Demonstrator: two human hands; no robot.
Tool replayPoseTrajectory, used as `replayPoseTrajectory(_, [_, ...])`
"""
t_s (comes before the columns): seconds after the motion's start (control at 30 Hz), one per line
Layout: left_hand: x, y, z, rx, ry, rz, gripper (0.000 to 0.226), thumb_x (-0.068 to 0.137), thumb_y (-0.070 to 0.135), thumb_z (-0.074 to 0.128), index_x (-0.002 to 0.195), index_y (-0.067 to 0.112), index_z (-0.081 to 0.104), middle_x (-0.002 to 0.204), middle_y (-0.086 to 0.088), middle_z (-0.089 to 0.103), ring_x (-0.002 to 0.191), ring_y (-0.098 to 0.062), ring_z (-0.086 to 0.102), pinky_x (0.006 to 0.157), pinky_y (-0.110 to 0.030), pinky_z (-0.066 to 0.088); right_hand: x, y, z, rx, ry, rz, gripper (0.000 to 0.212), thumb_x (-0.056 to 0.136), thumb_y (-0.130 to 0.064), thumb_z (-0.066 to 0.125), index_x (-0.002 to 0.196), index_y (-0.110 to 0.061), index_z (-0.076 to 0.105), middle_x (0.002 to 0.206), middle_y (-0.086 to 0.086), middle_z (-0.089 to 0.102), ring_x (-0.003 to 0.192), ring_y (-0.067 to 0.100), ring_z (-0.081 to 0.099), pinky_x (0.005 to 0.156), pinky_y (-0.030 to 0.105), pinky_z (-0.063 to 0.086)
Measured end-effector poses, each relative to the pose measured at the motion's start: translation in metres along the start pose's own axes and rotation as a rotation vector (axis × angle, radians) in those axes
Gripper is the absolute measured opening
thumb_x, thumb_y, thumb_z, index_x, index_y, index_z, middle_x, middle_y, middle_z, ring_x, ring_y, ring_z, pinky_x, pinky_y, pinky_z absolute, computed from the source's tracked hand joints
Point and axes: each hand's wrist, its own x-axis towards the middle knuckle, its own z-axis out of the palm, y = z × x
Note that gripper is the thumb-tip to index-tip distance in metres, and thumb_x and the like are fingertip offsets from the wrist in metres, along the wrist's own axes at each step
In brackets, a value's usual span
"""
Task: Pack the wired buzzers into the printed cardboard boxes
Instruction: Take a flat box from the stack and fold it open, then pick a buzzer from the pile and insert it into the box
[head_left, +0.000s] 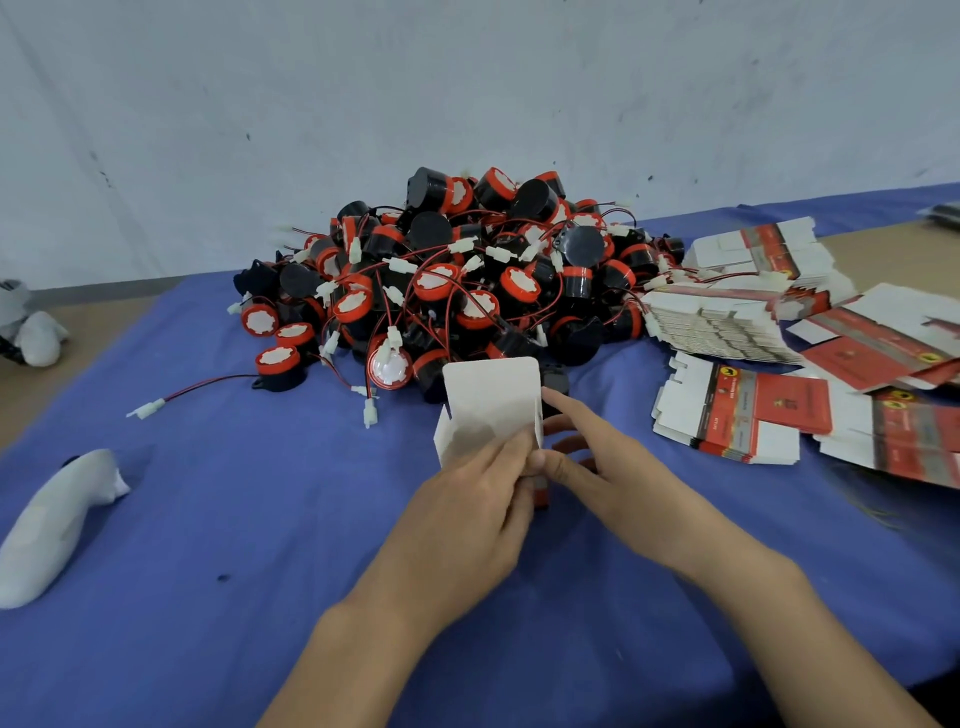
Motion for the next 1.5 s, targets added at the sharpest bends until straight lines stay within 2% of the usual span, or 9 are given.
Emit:
replayPoseTrajectory(0.1, [-0.001, 0.003, 0.000, -0.019, 0.070, -0.006, 0.044, 0.101, 0.018, 0.046, 0.145, 0.022, 0.048, 0.117, 0.017, 0.059, 0.093, 0.002, 0.055, 0.069, -0.013, 0.050, 0.001, 0.000, -0.001, -0.006, -0.007, -0.007, 0.053, 0.096, -0.052, 0.051, 0.146, -0.051, 0.036, 0.128, -0.018, 0.060, 0.111, 0.002, 0.062, 0.102, 0.036, 0.050])
replayPoseTrajectory(0.3, [0.004, 0.006, -0.010, -0.069, 0.369, 0.040, 0.031, 0.097, 0.015, 0.043, 0.121, 0.021, 0.061, 0.107, 0.010, 0.063, 0.098, -0.012, 0.062, 0.075, -0.027, 0.053, 0.001, 0.005, -0.007, -0.001, 0.037, 0.041, 0.059, 0.095, -0.053, 0.054, 0.150, -0.049, 0.031, 0.124, -0.026, 0.057, 0.105, 0.002, 0.063, 0.098, 0.033, 0.052])
replayPoseTrajectory(0.47, [0.007, -0.017, -0.017, -0.155, 0.518, -0.240, 0.026, 0.100, 0.014, 0.046, 0.114, 0.033, 0.058, 0.108, 0.019, 0.060, 0.104, 0.002, 0.057, 0.083, -0.007, 0.042, -0.002, 0.006, -0.020, 0.049, 0.079, 0.121, 0.055, 0.086, -0.065, 0.057, 0.128, -0.075, 0.023, 0.119, -0.037, 0.053, 0.109, -0.006, 0.059, 0.083, 0.017, 0.049])
replayPoseTrajectory(0.57, [0.008, -0.040, -0.021, -0.220, 0.564, -0.444, 0.029, 0.100, 0.012, 0.049, 0.118, 0.034, 0.054, 0.115, 0.016, 0.057, 0.104, 0.005, 0.053, 0.080, -0.011, 0.042, -0.002, 0.004, -0.023, 0.087, 0.078, 0.141, 0.095, 0.069, -0.082, 0.051, 0.153, -0.053, 0.019, 0.135, -0.033, 0.045, 0.116, -0.013, 0.052, 0.077, 0.010, 0.046])
replayPoseTrajectory(0.73, [0.011, -0.097, -0.038, -0.146, 0.559, -0.680, 0.035, 0.098, 0.013, 0.052, 0.132, 0.014, 0.049, 0.132, -0.001, 0.047, 0.114, -0.017, 0.049, 0.087, -0.029, 0.037, 0.002, -0.006, -0.023, 0.179, 0.121, 0.126, 0.093, 0.077, -0.078, 0.040, 0.159, -0.043, 0.014, 0.146, -0.026, 0.040, 0.093, -0.040, 0.040, 0.069, -0.009, 0.036])
replayPoseTrajectory(1.03, [0.046, -0.193, -0.060, 0.152, 0.228, -0.962, 0.046, 0.101, 0.021, 0.054, 0.134, -0.006, 0.038, 0.148, -0.028, 0.029, 0.115, -0.046, 0.049, 0.081, -0.041, 0.037, 0.010, -0.004, -0.026, 0.191, 0.183, 0.100, 0.086, 0.082, -0.076, 0.033, 0.158, -0.045, 0.011, 0.149, -0.026, 0.040, 0.112, -0.021, 0.044, 0.079, 0.009, 0.039])
replayPoseTrajectory(1.2, [0.064, -0.226, -0.061, 0.174, 0.141, -1.028, 0.061, 0.100, 0.031, 0.057, 0.143, -0.003, 0.031, 0.152, -0.028, 0.028, 0.129, -0.049, 0.041, 0.101, -0.057, 0.039, 0.013, -0.001, -0.029, 0.180, 0.177, 0.097, 0.092, 0.076, -0.082, 0.029, 0.158, -0.046, 0.009, 0.150, -0.027, 0.037, 0.108, -0.021, 0.045, 0.081, 0.009, 0.038])
replayPoseTrajectory(1.37, [0.067, -0.245, -0.062, 0.143, 0.238, -1.105, 0.045, 0.098, 0.023, 0.060, 0.128, -0.007, 0.045, 0.140, -0.031, 0.040, 0.119, -0.044, 0.044, 0.081, -0.045, 0.036, 0.013, 0.004, -0.035, 0.141, 0.179, 0.100, 0.091, 0.076, -0.082, 0.028, 0.158, -0.047, 0.009, 0.149, -0.027, 0.036, 0.101, -0.027, 0.044, 0.084, 0.012, 0.039])
replayPoseTrajectory(1.5, [0.069, -0.225, -0.058, 0.051, 0.426, -1.151, 0.041, 0.096, 0.028, 0.060, 0.113, -0.008, 0.052, 0.133, -0.034, 0.044, 0.085, -0.028, 0.039, 0.075, -0.039, 0.033, 0.013, 0.004, -0.040, 0.124, 0.200, 0.102, 0.092, 0.076, -0.080, 0.028, 0.159, -0.044, 0.010, 0.148, -0.026, 0.037, 0.101, -0.025, 0.046, 0.079, 0.011, 0.041])
